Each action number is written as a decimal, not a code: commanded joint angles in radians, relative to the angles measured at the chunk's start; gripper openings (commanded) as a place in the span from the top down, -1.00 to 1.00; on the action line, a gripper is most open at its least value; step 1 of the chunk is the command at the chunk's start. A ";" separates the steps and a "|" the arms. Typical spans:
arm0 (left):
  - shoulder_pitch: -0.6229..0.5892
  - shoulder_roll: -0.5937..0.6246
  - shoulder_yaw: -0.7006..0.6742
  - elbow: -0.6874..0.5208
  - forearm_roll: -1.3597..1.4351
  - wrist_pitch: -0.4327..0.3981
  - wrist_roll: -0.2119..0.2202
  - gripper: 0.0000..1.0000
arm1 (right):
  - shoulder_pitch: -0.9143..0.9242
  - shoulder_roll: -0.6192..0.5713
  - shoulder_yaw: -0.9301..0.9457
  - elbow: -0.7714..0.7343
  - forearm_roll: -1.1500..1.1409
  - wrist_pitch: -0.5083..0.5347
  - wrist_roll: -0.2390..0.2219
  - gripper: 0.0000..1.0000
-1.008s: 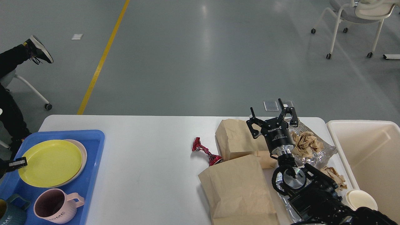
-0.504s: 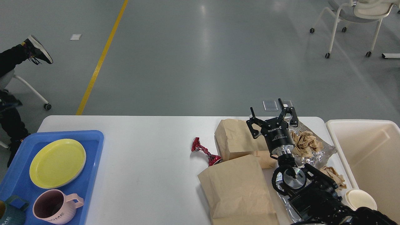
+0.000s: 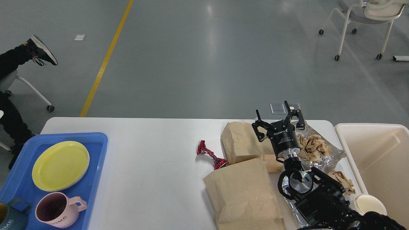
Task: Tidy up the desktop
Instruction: 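Open the left gripper and raise it above the tray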
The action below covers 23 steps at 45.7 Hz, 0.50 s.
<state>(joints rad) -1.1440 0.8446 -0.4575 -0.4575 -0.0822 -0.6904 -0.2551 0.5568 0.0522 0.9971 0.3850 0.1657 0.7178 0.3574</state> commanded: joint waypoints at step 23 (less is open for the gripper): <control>0.194 -0.320 -0.432 -0.004 -0.070 -0.055 0.208 -0.93 | 0.000 0.000 0.000 -0.001 0.000 -0.001 0.000 -1.00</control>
<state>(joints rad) -0.9712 0.5446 -0.8631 -0.4587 -0.1515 -0.7041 -0.0493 0.5568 0.0521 0.9971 0.3835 0.1657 0.7162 0.3574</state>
